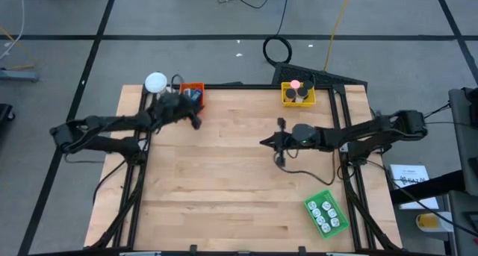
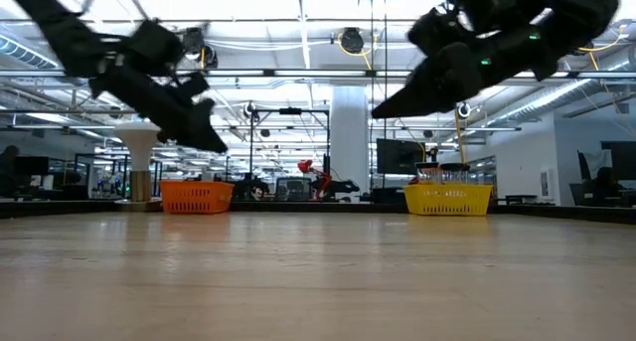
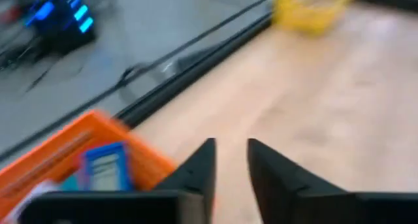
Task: Pick & Place Office items
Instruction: Return to Home Position
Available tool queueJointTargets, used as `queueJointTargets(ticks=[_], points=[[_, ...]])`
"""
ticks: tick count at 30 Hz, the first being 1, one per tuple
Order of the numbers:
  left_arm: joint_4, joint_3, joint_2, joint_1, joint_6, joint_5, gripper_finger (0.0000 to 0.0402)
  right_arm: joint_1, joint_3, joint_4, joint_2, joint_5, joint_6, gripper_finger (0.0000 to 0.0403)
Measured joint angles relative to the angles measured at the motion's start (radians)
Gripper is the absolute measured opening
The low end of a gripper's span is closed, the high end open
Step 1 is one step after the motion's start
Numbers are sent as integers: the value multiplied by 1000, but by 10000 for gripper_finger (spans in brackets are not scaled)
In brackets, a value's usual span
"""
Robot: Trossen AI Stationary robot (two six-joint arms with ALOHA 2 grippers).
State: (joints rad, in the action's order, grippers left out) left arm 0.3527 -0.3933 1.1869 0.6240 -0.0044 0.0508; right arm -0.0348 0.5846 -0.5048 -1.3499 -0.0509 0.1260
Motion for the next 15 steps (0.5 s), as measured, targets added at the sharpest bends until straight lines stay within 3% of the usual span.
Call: queueJointTargets(ticks=[6,11,15], points=[[247,208,-184,-93,56,-101,8,-71,-176,-6,253,0,-7,0],[246,286,-315,-132,53,-142,10,-139,-334,17,501,15,-11,0],[249,331,-400,-151,65,-199,3,-199,-442,34,712,92,-24,0]])
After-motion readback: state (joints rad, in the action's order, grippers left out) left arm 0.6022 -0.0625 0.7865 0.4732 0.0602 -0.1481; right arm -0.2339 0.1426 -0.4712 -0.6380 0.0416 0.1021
